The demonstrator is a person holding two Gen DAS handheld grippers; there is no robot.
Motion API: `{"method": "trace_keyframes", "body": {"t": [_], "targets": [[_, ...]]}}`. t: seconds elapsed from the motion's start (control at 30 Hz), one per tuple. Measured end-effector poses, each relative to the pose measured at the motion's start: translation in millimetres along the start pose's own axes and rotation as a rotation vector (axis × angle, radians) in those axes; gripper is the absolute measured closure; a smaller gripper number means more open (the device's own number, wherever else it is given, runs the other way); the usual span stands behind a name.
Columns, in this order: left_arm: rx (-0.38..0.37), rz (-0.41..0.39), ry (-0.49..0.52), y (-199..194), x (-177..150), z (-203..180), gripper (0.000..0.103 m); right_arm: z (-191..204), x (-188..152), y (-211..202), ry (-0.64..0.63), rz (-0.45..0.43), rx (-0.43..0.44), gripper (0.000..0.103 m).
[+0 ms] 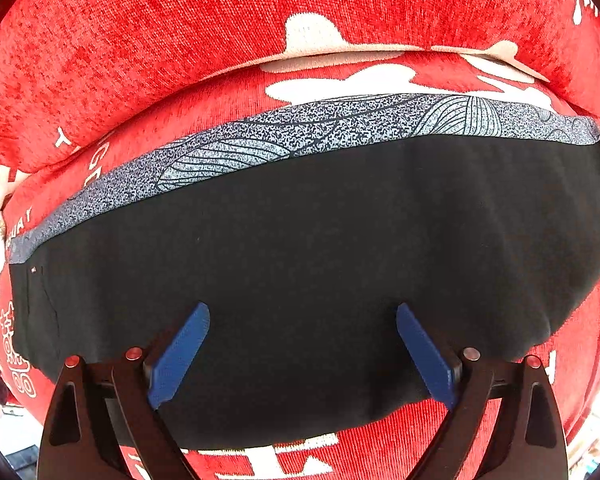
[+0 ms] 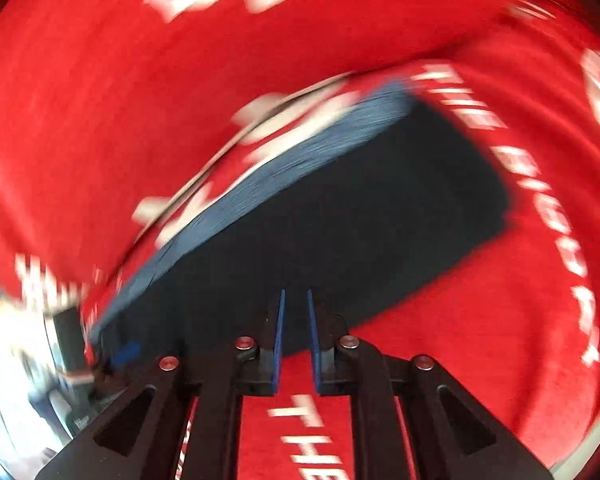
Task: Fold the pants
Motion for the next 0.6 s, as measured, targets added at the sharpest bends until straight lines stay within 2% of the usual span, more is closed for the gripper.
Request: {"method": "trace_keyframes", "body": {"t": [0.13,0.2,0.33,0.37,0.4,0.47,0.6], "targets": [[-0.004,0.003,0.003,0,-1,-3,0.007,3,-18,37,-0.001,0.096,-0.042,0.091],[-0.008,0.004,0.005,0,0,-3,0.007,-1,-25,28,0.033,0.064,0.002,0.091],[-0.012,0.006,-0.005,5,1,2,0.005,-18,-37,12,0.105,0.077,0.055,0.088],[-0.007,0.008,-0.011,6,2,4,0.004,-22,-39,8,0.114,0.081,0.057,0.083],[-0.008,0.014,-0.016,7,2,4,0.004,-27,-43,3,0.124,0.082,0.038,0.07],[-0.012,0.02,-0.022,7,2,5,0.004,-36,-47,-4,0.155,0.069,0.034,0.057],[0.0,0.009,-0.005,6,2,3,0.003,-50,-50,-13,0.222,0.047,0.053,0.057]]}}
Point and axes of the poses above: each gripper's, at about its wrist camera, not at the fingertips, and y roughly the way its jaws point, z to its left, x to its top, the point moved 4 cm from there along y, roughly the way its jaws point, and after that the axes turned 9 degrees about x, right-handed, at the moved point
